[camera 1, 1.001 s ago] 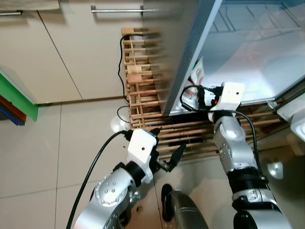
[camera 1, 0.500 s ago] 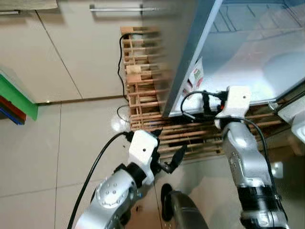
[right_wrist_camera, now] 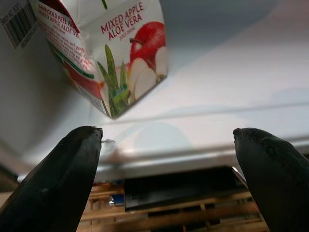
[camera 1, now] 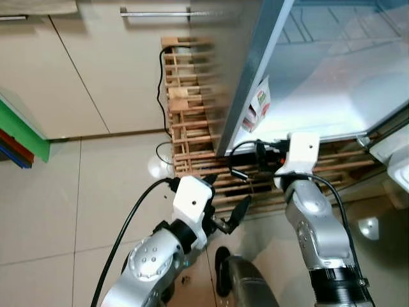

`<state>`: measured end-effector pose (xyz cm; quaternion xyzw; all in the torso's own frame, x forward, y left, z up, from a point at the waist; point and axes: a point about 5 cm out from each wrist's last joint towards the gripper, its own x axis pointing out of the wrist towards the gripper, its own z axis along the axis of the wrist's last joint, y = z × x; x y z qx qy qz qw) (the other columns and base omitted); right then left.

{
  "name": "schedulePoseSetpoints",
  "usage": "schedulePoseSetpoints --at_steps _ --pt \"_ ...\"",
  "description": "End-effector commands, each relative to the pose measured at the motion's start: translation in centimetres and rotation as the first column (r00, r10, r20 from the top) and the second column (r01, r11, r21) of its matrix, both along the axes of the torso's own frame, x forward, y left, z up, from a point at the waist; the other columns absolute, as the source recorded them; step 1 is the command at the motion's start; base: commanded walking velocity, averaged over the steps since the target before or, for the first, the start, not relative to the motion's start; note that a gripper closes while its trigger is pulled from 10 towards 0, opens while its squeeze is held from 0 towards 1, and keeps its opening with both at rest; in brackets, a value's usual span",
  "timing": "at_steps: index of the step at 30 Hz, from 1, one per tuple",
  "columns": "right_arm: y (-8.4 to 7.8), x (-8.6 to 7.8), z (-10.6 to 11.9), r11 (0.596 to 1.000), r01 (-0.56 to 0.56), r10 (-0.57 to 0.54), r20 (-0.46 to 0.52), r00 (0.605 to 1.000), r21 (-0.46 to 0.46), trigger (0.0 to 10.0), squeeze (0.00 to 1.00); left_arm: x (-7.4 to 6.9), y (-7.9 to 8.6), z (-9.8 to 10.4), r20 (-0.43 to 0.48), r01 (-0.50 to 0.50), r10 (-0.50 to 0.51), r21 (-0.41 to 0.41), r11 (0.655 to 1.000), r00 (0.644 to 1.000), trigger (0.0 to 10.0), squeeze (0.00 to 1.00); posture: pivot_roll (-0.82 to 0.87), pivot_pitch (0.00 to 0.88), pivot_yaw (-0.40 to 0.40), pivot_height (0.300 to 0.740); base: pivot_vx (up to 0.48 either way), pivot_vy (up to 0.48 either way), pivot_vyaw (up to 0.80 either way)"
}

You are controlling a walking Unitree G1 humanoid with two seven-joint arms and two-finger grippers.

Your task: Restocking fridge

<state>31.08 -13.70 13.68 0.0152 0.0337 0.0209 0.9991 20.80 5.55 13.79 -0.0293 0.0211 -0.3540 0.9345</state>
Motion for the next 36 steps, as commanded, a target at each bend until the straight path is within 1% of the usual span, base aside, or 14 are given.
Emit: schedulePoseSetpoints --at_steps 1,8,9,11,15,18,19,23,27,28,29,31,34,36 --pt "-0.3 0.0 -0.2 1.0 0.013 -0.013 -0.006 1.0 -0.002 10.0 0.0 -0.4 -0.2 0.0 -0.002 0.004 -0.004 -0.009 1.0 1.0 10.0 0.0 -0.07 0.306 -0.106 0.74 0.0 0.0 0.0" --pt "0.5 1.3 0.3 1.0 -0.014 0.014 0.027 1.0 -0.006 10.0 0.0 -0.4 -0.2 0.1 -0.001 -0.001 0.001 -0.011 1.0 1.0 10.0 0.0 -0.08 0.315 -0.106 0.74 0.0 0.0 0.0" --pt "0.9 1.8 0.8 0.999 -0.037 0.037 0.046 0.998 -0.002 10.0 0.0 -0.4 -0.3 0.1 -0.002 0.0 0.0 -0.012 1.0 1.0 10.0 0.0 -0.08 0.315 -0.106 0.74 0.0 0.0 0.0" --pt "1.3 2.4 1.4 0.999 -0.052 0.052 0.066 0.996 -0.003 10.0 0.0 -0.6 -0.4 0.1 -0.007 0.0 0.0 -0.016 1.0 1.0 10.0 0.0 -0.07 0.322 -0.104 0.74 0.0 0.0 0.0" --pt "1.5 3.0 1.7 0.999 -0.054 0.055 0.075 0.996 -0.005 10.0 0.0 -0.6 -0.4 0.0 -0.009 -0.002 0.002 -0.017 1.0 1.0 10.0 0.0 -0.07 0.324 -0.105 0.74 0.0 0.0 0.0" --pt "2.0 3.5 1.9 0.996 -0.082 0.083 0.102 0.991 -0.019 10.0 0.0 -0.6 -0.4 0.1 -0.009 -0.004 0.004 -0.017 1.0 1.0 10.0 0.0 -0.07 0.325 -0.104 0.74 0.0 0.0 0.0" --pt "2.4 4.0 2.0 0.993 -0.109 0.112 0.123 0.986 -0.032 10.0 0.0 -0.6 -0.4 0.1 -0.008 -0.005 0.004 -0.016 1.0 1.0 10.0 0.0 -0.07 0.327 -0.103 0.74 0.0 0.0 0.0" --pt "2.7 4.9 1.8 0.988 -0.136 0.146 0.145 0.979 -0.076 10.0 0.0 -0.6 -0.4 0.0 -0.009 -0.009 0.009 -0.015 1.0 1.0 10.0 0.0 -0.07 0.33 -0.104 0.74 0.0 0.0 0.0" --pt "2.8 5.2 1.8 0.986 -0.144 0.155 0.154 0.976 -0.08 10.0 0.0 -0.6 -0.4 0.0 -0.01 -0.01 0.01 -0.016 1.0 1.0 10.0 0.0 -0.07 0.33 -0.104 0.74 0.0 0.0 0.0" --pt "2.9 5.5 1.9 0.987 -0.148 0.157 0.162 0.974 -0.062 10.0 0.0 -0.6 -0.4 0.0 -0.011 -0.011 0.011 -0.015 1.0 1.0 10.0 0.0 -0.07 0.33 -0.104 0.74 0.0 0.0 0.0" --pt "3.0 5.7 2.3 0.986 -0.168 0.167 0.184 0.969 -0.012 10.0 0.0 -0.6 -0.4 -0.1 -0.012 -0.011 0.011 -0.015 1.0 1.0 10.0 0.0 -0.07 0.33 -0.104 0.74 0.0 0.0 0.0" --pt "3.0 5.8 2.3 0.985 -0.174 0.171 0.192 0.967 0.0 10.0 0.0 -0.6 -0.4 -0.1 -0.011 -0.012 0.011 -0.015 1.0 1.0 10.0 0.0 -0.07 0.33 -0.104 0.74 0.0 0.0 0.0" --pt "2.7 6.7 3.1 0.986 -0.157 0.143 0.204 0.969 0.054 10.0 0.0 -0.6 -0.5 0.0 -0.012 -0.009 0.009 -0.016 1.0 1.0 10.0 0.0 -0.07 0.333 -0.103 0.74 0.0 0.0 0.0" --pt "2.6 7.0 3.6 0.986 -0.155 0.137 0.222 0.965 0.067 10.0 0.0 -0.6 -0.5 0.0 -0.011 -0.008 0.008 -0.016 1.0 1.0 10.0 0.0 -0.07 0.333 -0.103 0.74 0.0 0.0 0.0"
